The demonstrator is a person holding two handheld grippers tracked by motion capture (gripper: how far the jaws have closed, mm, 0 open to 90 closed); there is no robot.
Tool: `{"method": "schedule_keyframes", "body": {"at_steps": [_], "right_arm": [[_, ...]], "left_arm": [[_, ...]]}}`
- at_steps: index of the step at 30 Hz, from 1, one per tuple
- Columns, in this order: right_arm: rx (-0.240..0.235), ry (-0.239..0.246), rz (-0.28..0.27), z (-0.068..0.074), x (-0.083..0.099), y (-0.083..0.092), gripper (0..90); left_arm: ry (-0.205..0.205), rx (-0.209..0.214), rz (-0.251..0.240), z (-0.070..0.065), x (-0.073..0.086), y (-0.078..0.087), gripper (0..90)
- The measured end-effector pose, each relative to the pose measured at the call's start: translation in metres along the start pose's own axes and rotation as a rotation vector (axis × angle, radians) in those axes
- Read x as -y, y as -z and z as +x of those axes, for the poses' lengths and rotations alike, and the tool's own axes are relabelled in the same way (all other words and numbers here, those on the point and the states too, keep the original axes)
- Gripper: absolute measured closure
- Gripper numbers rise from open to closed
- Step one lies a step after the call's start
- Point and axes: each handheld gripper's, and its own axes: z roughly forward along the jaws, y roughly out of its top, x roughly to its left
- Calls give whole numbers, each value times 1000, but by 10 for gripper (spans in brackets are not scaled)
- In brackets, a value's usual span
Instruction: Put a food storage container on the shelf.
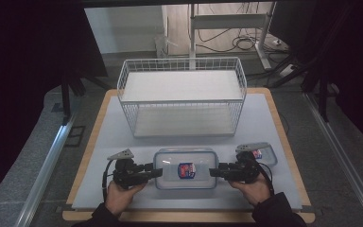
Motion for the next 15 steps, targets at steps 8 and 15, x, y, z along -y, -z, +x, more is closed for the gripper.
{"method": "schedule_keyframes", "body": {"at_steps": [8,15], "right_arm": [[18,16,-34,5,-5,3,502],[24,43,-70,12,-18,11,503]], "left_arm": [[-5,-5,-16,-3,-8,3,526],[-14,2,-39,-6,-20,8,529]]}}
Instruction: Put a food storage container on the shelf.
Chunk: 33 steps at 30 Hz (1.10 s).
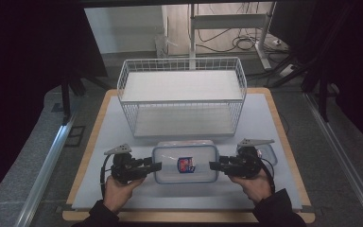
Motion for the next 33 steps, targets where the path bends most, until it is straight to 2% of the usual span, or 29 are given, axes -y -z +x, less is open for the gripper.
{"method": "schedule_keyframes", "body": {"at_steps": [6,13,23,33], "right_arm": [[-9,2,-30,1,-13,3,503],[8,38,-54,8,-35,8,500],[-7,50,-89,10,-59,16,497],[-17,54,-128,9,-87,20,497]], "left_arm": [[-21,-17,-14,-4,-15,6,528],[-34,-21,-32,-6,-30,11,527],[-84,-49,-38,-16,-62,21,527],[-85,-53,-53,-17,-93,27,527]]}}
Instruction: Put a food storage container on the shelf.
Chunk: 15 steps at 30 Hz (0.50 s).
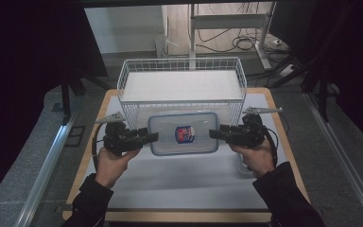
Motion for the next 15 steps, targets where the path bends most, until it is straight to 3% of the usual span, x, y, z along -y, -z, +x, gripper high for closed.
{"method": "schedule_keyframes", "body": {"at_steps": [15], "right_arm": [[0,1,-19,0,-45,-3,498]], "left_arm": [[1,12,-19,12,-43,6,528]]}}
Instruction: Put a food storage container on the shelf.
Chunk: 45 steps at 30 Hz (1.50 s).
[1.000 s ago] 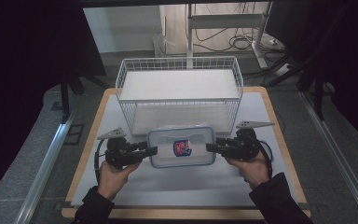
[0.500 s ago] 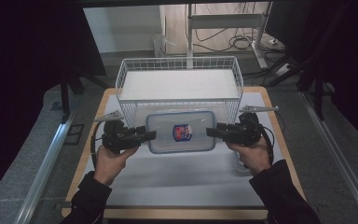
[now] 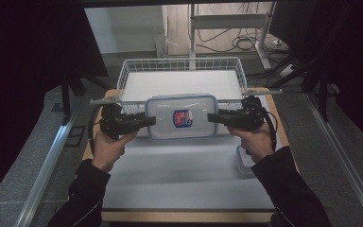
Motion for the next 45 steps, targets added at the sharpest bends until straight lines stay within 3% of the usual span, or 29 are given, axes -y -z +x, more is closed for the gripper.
{"method": "schedule_keyframes", "body": {"at_steps": [13,25,34,41,45], "right_arm": [[0,-2,-35,1,-45,-4,506],[-10,-31,-78,-10,-76,-11,511],[-3,-76,-82,-27,-84,-17,510],[-4,-110,-70,-41,-83,-23,510],[-17,-130,-68,-47,-84,-24,509]], "left_arm": [[8,19,-15,15,-43,6,529],[23,21,-15,30,-79,3,529],[43,13,-11,42,-92,-13,523],[63,13,-21,51,-90,-22,520],[32,-7,-17,49,-91,-24,512]]}}
